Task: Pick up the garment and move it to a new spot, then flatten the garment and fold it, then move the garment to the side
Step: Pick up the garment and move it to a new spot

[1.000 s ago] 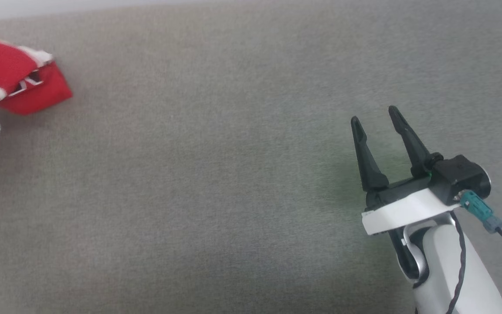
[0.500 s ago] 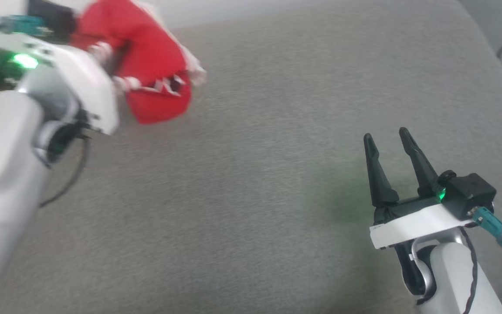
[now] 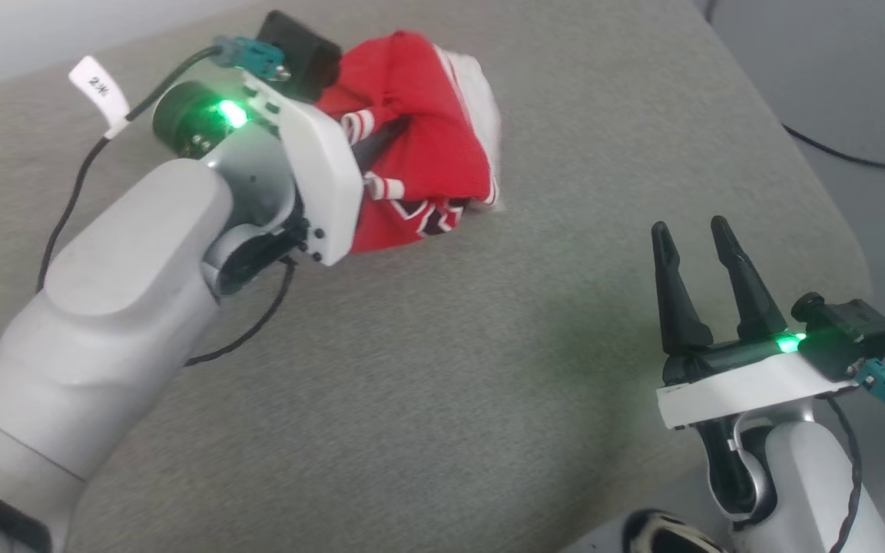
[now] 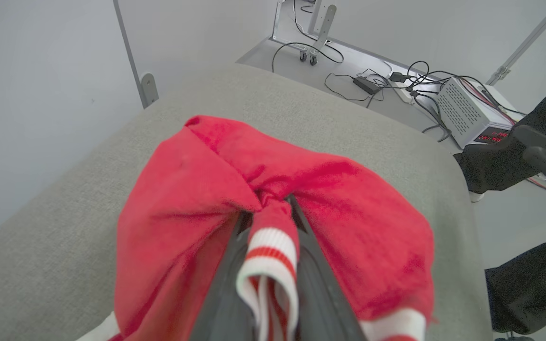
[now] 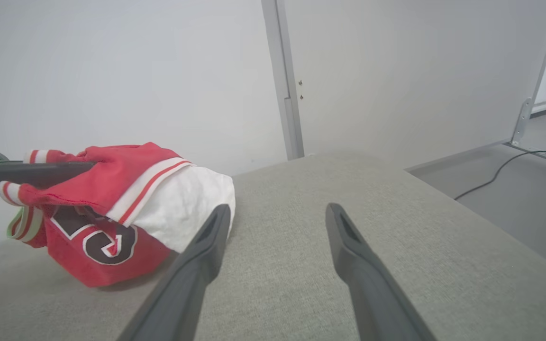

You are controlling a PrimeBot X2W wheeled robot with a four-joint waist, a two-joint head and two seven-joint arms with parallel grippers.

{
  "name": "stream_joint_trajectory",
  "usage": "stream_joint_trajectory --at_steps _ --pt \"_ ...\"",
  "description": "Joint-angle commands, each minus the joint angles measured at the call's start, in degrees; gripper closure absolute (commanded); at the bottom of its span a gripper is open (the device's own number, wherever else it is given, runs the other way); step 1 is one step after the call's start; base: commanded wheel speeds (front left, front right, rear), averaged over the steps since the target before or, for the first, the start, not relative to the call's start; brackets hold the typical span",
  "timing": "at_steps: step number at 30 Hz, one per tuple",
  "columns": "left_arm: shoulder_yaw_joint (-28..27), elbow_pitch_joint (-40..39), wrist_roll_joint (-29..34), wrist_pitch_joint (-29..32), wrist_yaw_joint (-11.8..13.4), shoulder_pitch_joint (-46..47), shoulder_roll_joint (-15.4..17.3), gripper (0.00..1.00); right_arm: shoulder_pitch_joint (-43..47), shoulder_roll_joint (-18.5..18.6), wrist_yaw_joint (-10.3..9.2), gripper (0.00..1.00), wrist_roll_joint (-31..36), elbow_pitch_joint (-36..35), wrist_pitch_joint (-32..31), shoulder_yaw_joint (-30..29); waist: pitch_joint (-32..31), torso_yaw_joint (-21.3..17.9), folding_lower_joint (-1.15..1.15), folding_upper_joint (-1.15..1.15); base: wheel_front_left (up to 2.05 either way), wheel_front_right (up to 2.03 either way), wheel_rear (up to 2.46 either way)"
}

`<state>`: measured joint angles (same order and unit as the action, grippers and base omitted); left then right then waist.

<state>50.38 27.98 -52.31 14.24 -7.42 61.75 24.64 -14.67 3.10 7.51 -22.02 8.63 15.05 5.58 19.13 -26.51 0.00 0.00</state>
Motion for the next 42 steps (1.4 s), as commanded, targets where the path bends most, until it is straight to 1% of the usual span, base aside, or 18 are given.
stream_joint_trajectory --at_steps 1,5,10,14,19,22,25,27,30,32,33,34,35,36,38,39,40,42 --pt "0.23 1.33 -0.64 -0.42 -0.07 0.78 1.03 1.00 -0.49 -0.28 -0.04 0.00 -0.56 -0.07 0.17 0.30 1.99 -2.73 0.00 0.00 0.00 0.00 0.00" --pt "4.10 5.70 -0.06 0.00 -0.07 0.84 2.91 1.00 -0.12 -0.28 -0.04 0.00 -2.11 -0.24 0.17 1.07 2.56 -4.82 0.00 0.00 0.00 0.00 0.00" --pt "10.04 9.94 0.57 1.57 -0.07 1.09 4.47 1.00 0.13 -0.28 -0.04 0.00 -3.19 -0.36 0.17 1.19 3.24 -6.04 0.00 0.00 0.00 0.00 0.00" --pt "12.98 12.47 -0.16 3.04 -0.07 1.53 4.13 1.00 -0.32 -0.26 -0.04 0.00 -3.70 -0.45 0.17 1.22 3.81 -6.47 0.00 0.00 0.00 0.00 0.00" --pt "20.09 17.09 1.61 7.96 0.12 2.32 4.36 1.00 -0.83 -0.26 -0.04 0.00 -4.95 -1.15 0.17 0.90 5.42 -6.66 0.00 0.00 0.00 0.00 0.00" --pt "22.63 18.73 2.19 11.04 0.20 2.39 4.36 1.00 -0.67 -0.26 -0.04 0.00 -5.85 -1.57 0.17 0.79 6.55 -6.76 0.00 0.00 0.00 0.00 0.00" --pt "24.46 18.06 3.08 16.45 0.20 0.75 5.02 1.00 -0.49 -0.25 -0.04 0.00 -6.74 -1.80 0.17 0.75 7.52 -6.88 0.00 0.00 0.00 0.00 0.00" --pt "24.98 16.96 5.55 20.21 0.18 -0.76 6.30 1.00 -0.42 -0.25 -0.04 0.00 -7.25 -1.79 0.17 0.72 7.98 -6.97 0.00 0.00 0.00 0.00 0.00" --pt "25.21 15.86 7.98 21.92 0.10 -2.03 7.63 1.00 -0.55 -0.25 -0.04 0.00 -7.95 -1.83 0.17 0.68 8.45 -7.04 0.00 0.00 0.00 0.00 0.00" --pt "25.32 15.94 7.66 20.04 0.11 -1.59 8.25 0.79 -0.71 -0.25 -0.04 0.00 -8.21 -1.74 0.17 0.70 8.46 -7.03 0.00 0.00 0.00 0.00 0.00" --pt "25.30 16.20 7.26 19.12 0.12 -1.20 8.38 0.60 -0.83 -0.25 -0.04 0.00 -8.10 -1.59 0.17 0.87 8.25 -7.02 0.00 0.00 0.00 0.00 0.00" --pt "25.14 16.35 6.91 18.07 0.14 -0.86 8.50 0.51 -0.95 -0.24 -0.04 0.00 -7.82 -1.39 0.17 1.05 7.91 -7.01 0.00 0.00 0.00 0.00 0.00" --pt "24.96 16.44 6.31 16.71 0.20 -0.45 8.68 0.12 -1.12 -0.24 -0.04 0.00 -7.52 -1.18 0.17 1.24 7.45 -6.98 0.00 0.00 0.00 0.00 0.00" --pt "24.77 16.57 5.67 15.07 0.21 0.00 8.84 0.00 -1.32 -0.24 -0.04 0.00 -7.16 -0.93 0.17 1.49 6.85 -6.93 0.00 0.00 0.00 0.00 0.00" --pt "24.37 16.76 3.99 11.50 0.21 0.89 8.85 0.00 -1.70 -0.24 -0.04 0.00 -6.26 -0.44 0.17 2.11 5.35 -6.72 0.00 0.00 0.00 0.00 0.00" --pt "24.15 16.60 3.57 9.39 0.21 1.31 7.98 0.00 -1.61 -0.20 -0.04 0.00 -5.54 -0.23 0.17 1.73 4.49 -5.93 0.00 0.00 0.00 0.00 0.00" --pt "23.59 16.03 1.76 5.06 0.17 2.23 5.98 0.00 -1.37 -0.25 -0.04 0.00 -4.11 0.05 0.17 1.18 2.80 -4.13 0.00 0.00 0.00 0.00 0.00" --pt "22.65 15.23 -0.09 0.70 0.04 3.06 4.21 0.00 -1.09 -0.22 -0.03 0.00 -2.53 0.15 0.17 0.53 1.22 -2.16 0.00 0.00 0.00 0.00 0.00"
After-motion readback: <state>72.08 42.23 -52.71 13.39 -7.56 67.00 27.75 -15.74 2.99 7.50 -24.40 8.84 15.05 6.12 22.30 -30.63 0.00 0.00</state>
